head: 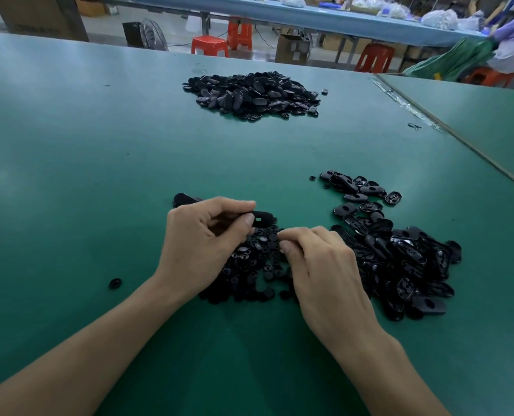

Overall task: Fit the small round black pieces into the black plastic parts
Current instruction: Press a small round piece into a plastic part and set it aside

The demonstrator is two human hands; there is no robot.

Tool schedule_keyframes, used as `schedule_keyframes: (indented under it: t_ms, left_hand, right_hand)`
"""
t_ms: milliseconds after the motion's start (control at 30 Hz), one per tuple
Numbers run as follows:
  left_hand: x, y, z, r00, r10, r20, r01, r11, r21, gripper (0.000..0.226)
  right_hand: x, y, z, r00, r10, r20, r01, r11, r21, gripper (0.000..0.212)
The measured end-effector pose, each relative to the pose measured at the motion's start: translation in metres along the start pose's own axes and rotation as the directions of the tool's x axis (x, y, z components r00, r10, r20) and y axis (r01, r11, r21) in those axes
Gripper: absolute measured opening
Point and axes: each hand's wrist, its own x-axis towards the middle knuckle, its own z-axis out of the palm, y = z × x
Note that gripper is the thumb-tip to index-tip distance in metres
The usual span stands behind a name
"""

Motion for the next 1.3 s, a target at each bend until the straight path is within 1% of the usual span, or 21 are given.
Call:
schedule_keyframes:
  t_ms: [267, 400, 500, 600, 733, 800, 900, 1000, 1200, 1300]
  left_hand:
    - [-0.0022, 0.0008, 0.001, 0.999, 0.037, 0.019, -0.039, 0.994, 0.104, 0.019]
    - [-0.0038, 0.0031, 0.002, 0.993, 0.107, 0.048, -0.114, 0.977, 0.181, 0.015]
    - [-0.0036, 0.0036, 0.0016, 0.991, 0.126, 0.043, -0.132, 0.972, 0.196, 0.015]
    - [-0.0032, 0.002, 0.0017, 0.995, 0.1, 0.032, -0.104, 0.977, 0.186, 0.015]
    - [-0.0029, -0.0005, 0.0017, 0.996, 0.084, 0.029, -0.088, 0.981, 0.174, 0.017]
    - [-0.003, -0.001, 0.001, 0.995, 0.09, 0.035, -0.094, 0.979, 0.181, 0.017]
    - [-0.003, -0.0005, 0.0004, 0.992, 0.117, 0.043, -0.124, 0.971, 0.205, 0.018]
    - [-0.0032, 0.0005, 0.0008, 0.989, 0.139, 0.047, -0.146, 0.963, 0.226, 0.018]
    - [-0.0038, 0.0009, 0.0014, 0.989, 0.138, 0.047, -0.145, 0.962, 0.23, 0.018]
    - [-0.0036, 0.0018, 0.0013, 0.987, 0.155, 0.045, -0.161, 0.956, 0.246, 0.018]
  right_hand:
    - [-0.0001, 0.0058, -0.0005, 0.996, 0.05, 0.069, -0.052, 0.998, 0.021, 0.019]
    - [-0.0021, 0.0061, -0.0015, 0.995, 0.056, 0.087, -0.056, 0.998, -0.008, 0.017]
    - [-0.0021, 0.0028, -0.0036, 0.995, 0.046, 0.093, -0.043, 0.998, -0.038, 0.019]
    - [-0.0031, 0.0023, -0.0044, 0.994, 0.049, 0.096, -0.044, 0.998, -0.054, 0.019]
    - [-0.0032, 0.0032, -0.0036, 0.99, 0.12, 0.07, -0.117, 0.992, -0.041, 0.012]
    - [-0.0031, 0.0037, -0.0032, 0.986, 0.157, 0.06, -0.156, 0.988, -0.019, 0.012]
    - [-0.0036, 0.0043, -0.0034, 0.983, 0.178, 0.049, -0.177, 0.984, -0.023, 0.015]
    - [-0.003, 0.0047, -0.0029, 0.983, 0.176, 0.047, -0.174, 0.983, -0.052, 0.018]
    - [-0.0018, 0.0043, -0.0001, 0.988, 0.139, 0.07, -0.134, 0.988, -0.075, 0.019]
    - [-0.0026, 0.0052, -0.0007, 0.99, 0.128, 0.063, -0.124, 0.99, -0.069, 0.026]
